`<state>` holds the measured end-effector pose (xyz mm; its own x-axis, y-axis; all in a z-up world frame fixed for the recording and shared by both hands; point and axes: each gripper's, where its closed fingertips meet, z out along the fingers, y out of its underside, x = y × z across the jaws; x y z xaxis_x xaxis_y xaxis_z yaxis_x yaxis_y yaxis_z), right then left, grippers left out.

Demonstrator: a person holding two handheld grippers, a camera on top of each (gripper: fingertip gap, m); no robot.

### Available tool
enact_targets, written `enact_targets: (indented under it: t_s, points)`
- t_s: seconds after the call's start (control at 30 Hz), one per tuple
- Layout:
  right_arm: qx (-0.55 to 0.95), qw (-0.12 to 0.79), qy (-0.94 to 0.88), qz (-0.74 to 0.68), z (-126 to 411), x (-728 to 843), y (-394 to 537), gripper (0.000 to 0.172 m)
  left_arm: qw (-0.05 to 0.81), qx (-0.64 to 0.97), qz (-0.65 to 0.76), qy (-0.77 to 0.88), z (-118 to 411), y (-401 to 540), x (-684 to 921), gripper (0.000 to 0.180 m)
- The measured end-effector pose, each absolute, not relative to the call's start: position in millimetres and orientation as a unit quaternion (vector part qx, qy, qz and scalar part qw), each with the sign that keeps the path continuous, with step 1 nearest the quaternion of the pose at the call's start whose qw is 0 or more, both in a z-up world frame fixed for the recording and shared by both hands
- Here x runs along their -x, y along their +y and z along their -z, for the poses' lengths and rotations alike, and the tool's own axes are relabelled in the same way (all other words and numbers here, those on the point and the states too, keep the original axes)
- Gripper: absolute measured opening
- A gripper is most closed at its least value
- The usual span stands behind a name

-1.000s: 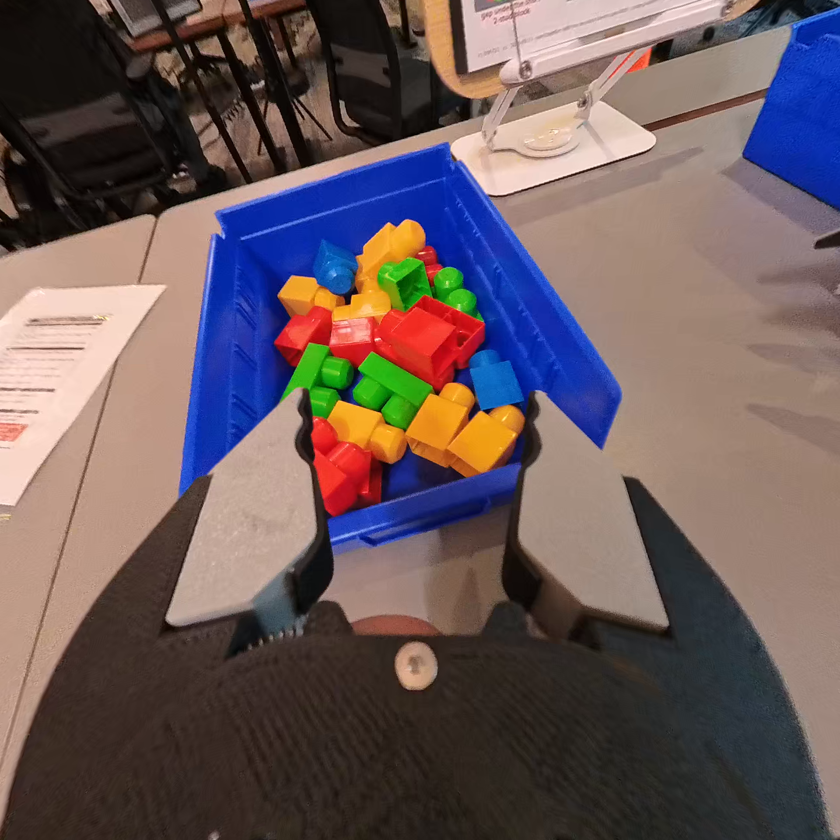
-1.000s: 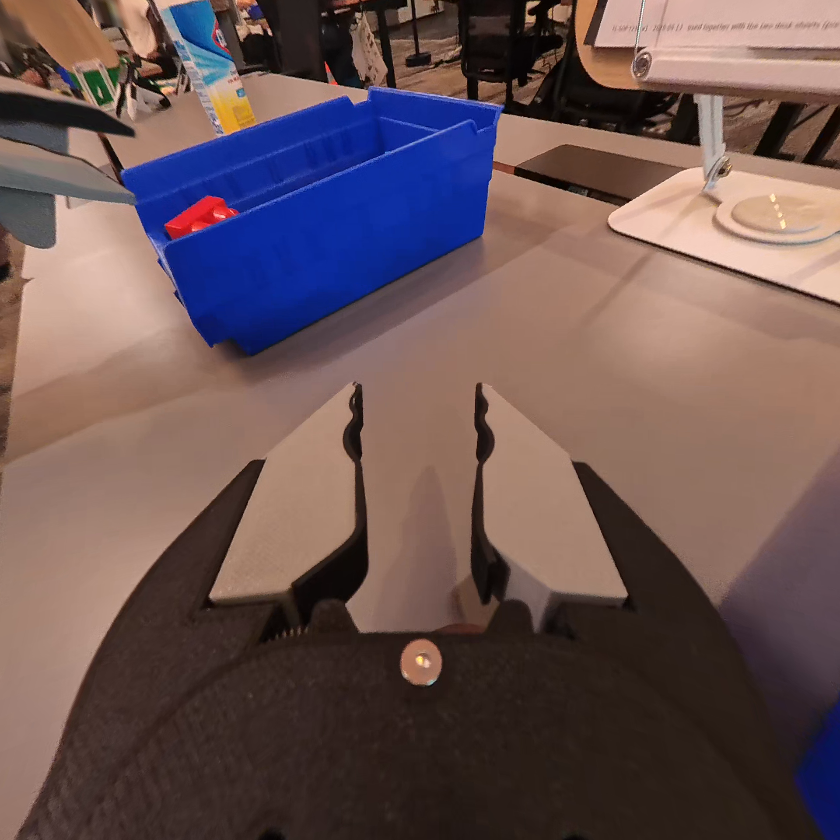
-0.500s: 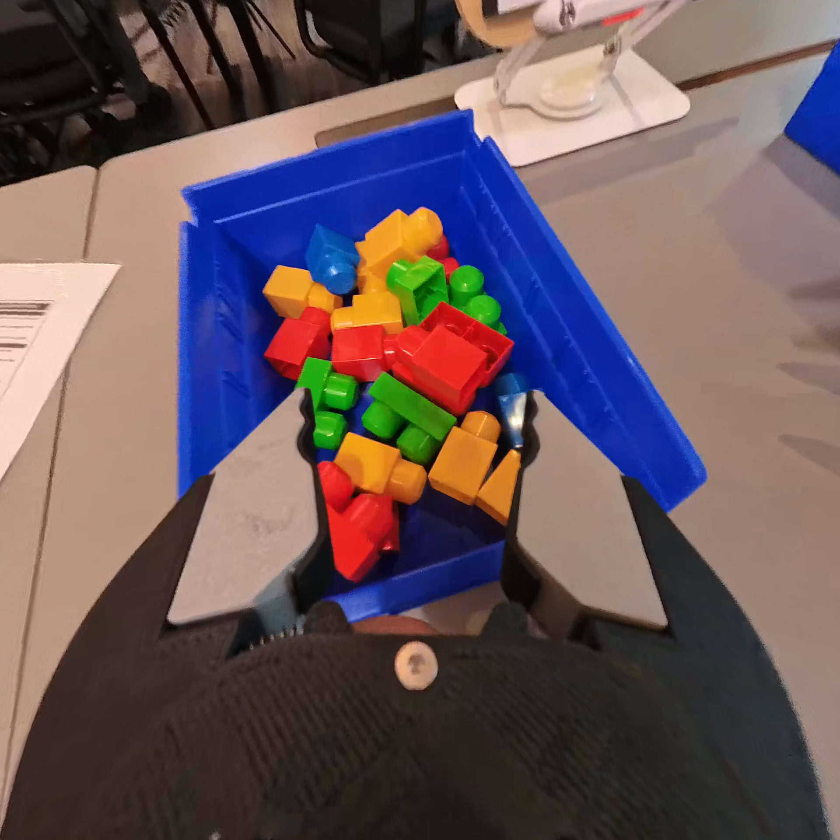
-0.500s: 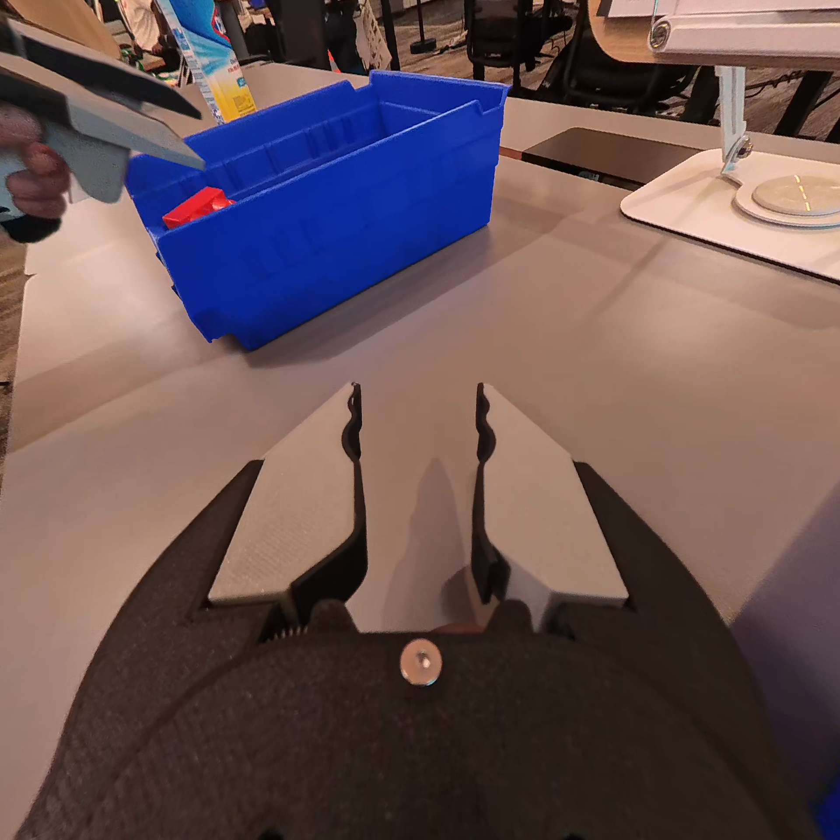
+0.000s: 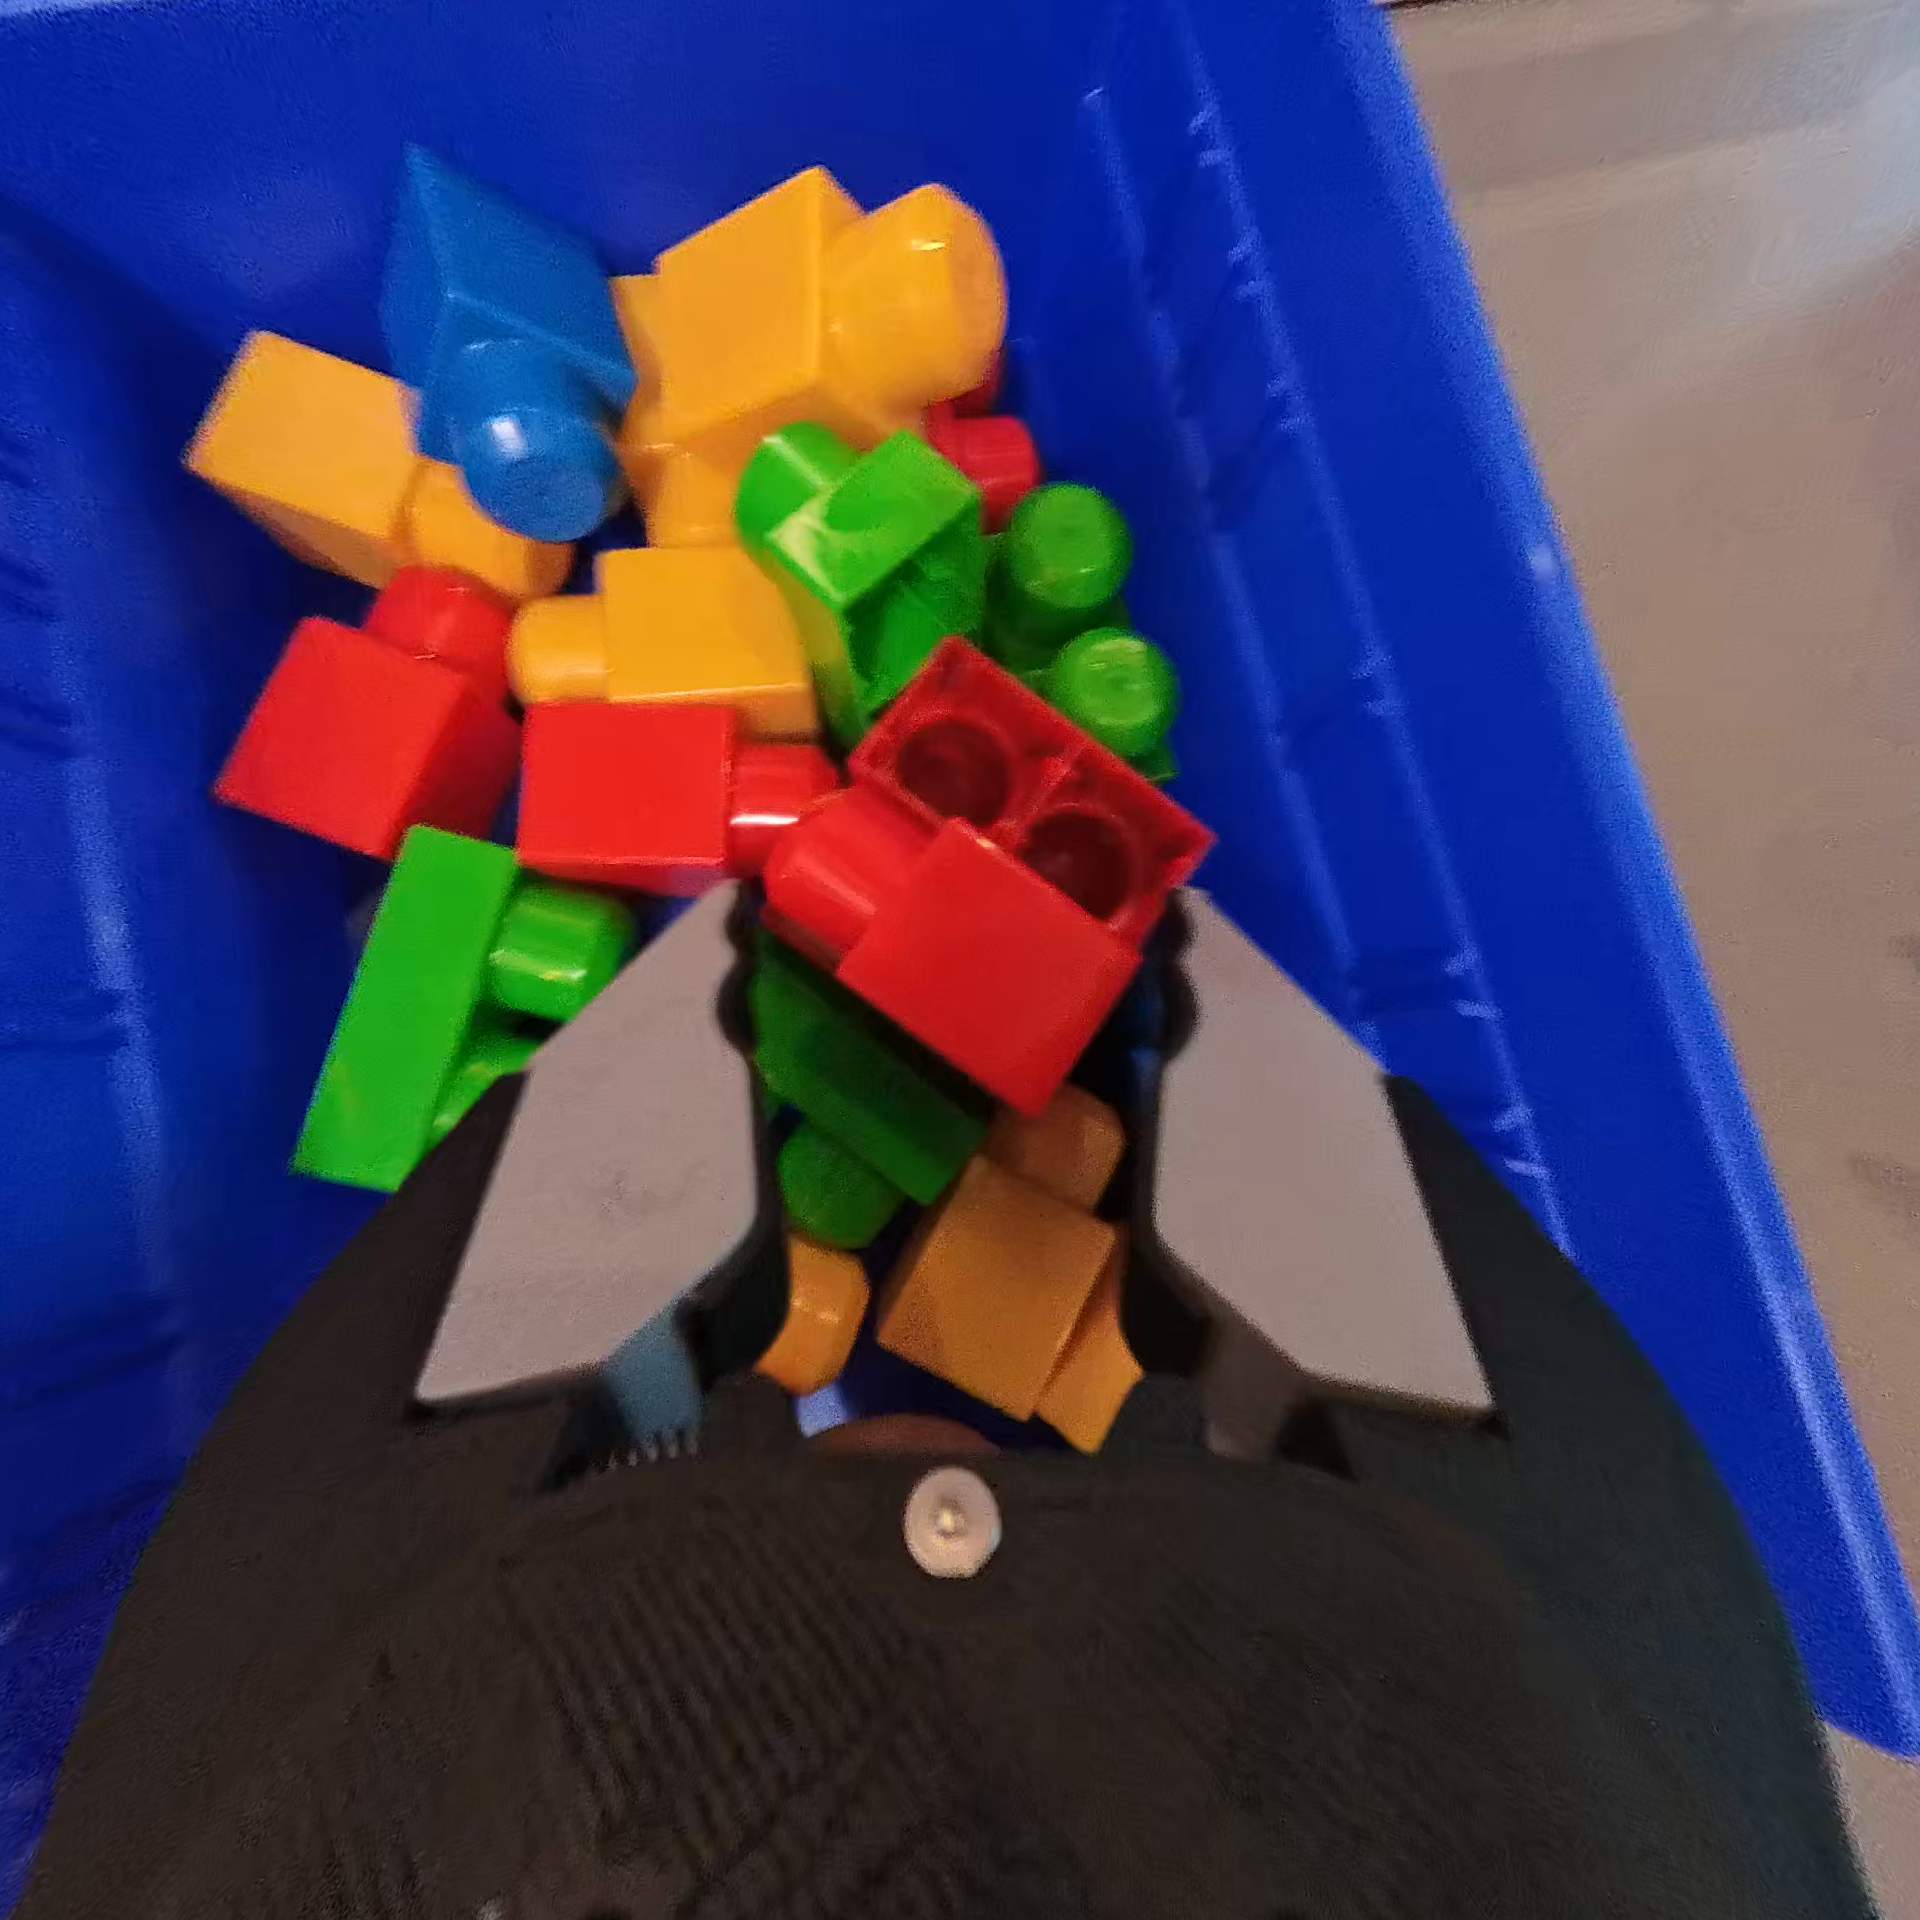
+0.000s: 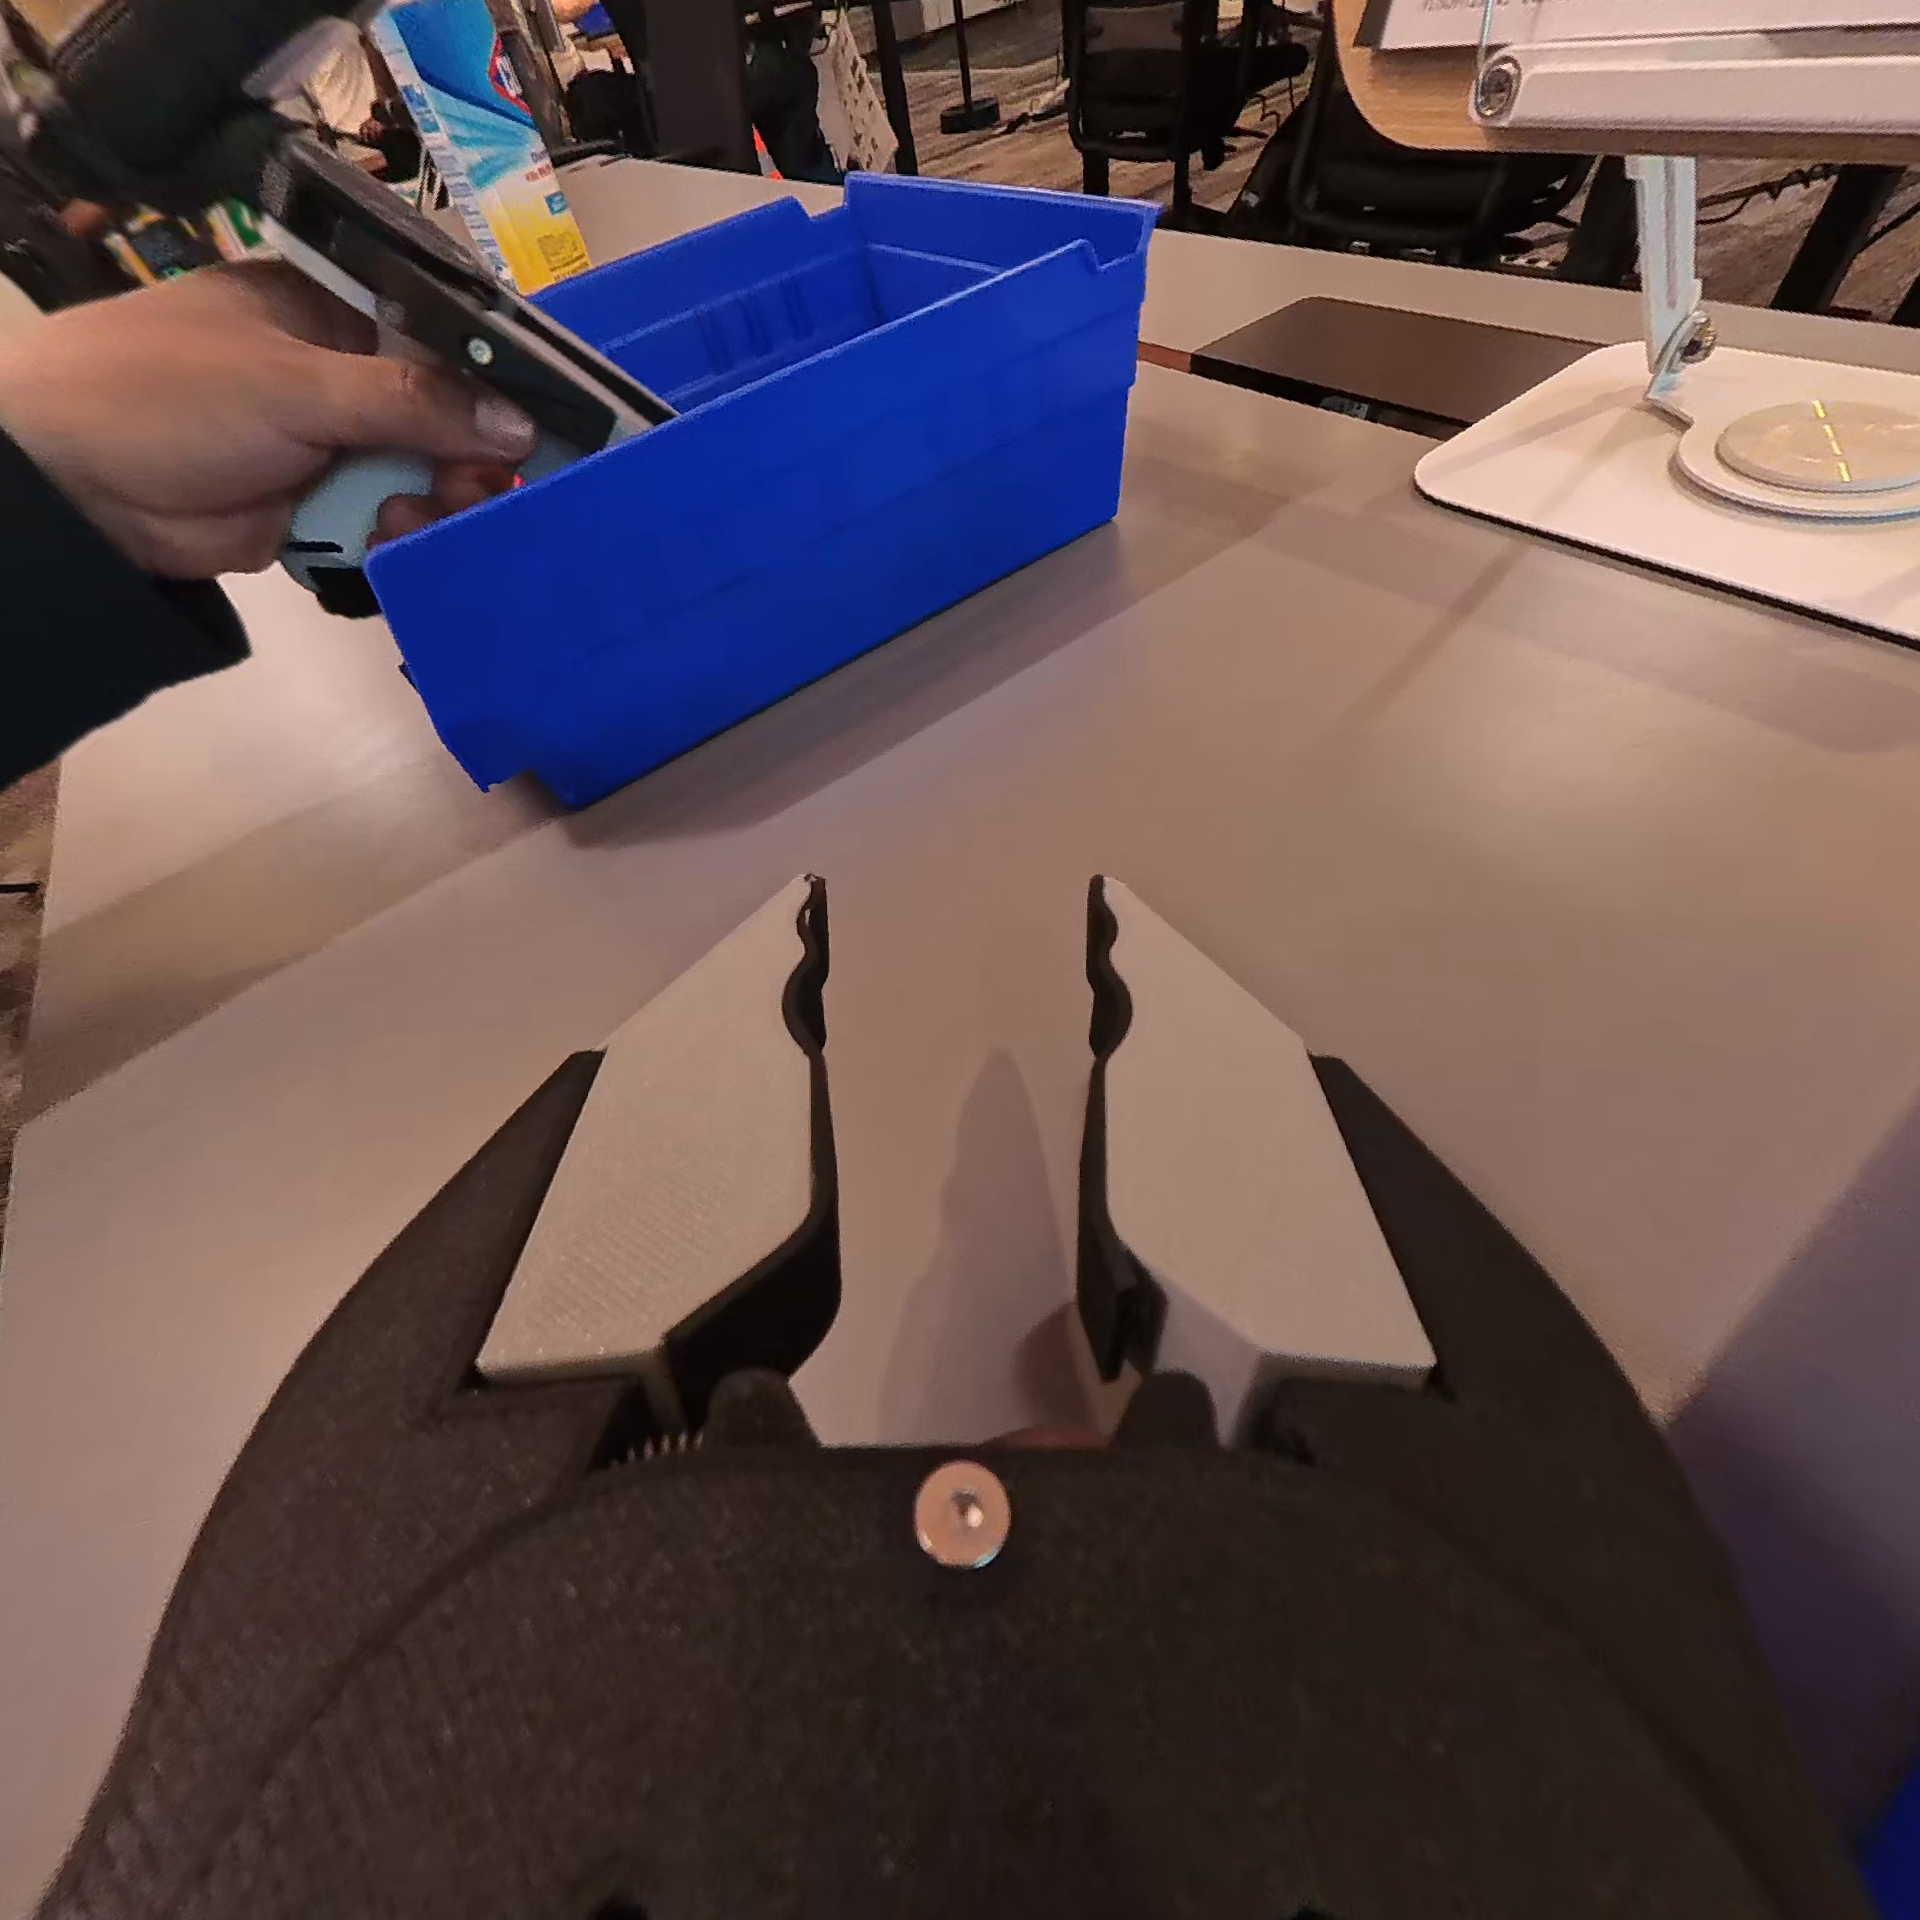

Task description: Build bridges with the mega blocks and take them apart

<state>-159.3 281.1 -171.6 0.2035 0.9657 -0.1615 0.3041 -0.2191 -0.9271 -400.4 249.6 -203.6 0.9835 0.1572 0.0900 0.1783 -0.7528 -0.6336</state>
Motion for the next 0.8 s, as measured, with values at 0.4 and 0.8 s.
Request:
enact_targets:
  t_s: [0.4, 0.8]
  points:
    - [0.659, 0.398, -0.482, -0.418, 168, 159, 277, 0.046, 0.522, 0.853, -0.027, -0.009, 120, 235, 398, 0.068]
    - [0.574, 0.342, -0.449, -0.593, 112, 150, 249, 0.049, 0.623, 0.712, -0.117, 0.301, 84, 229, 229, 0.068]
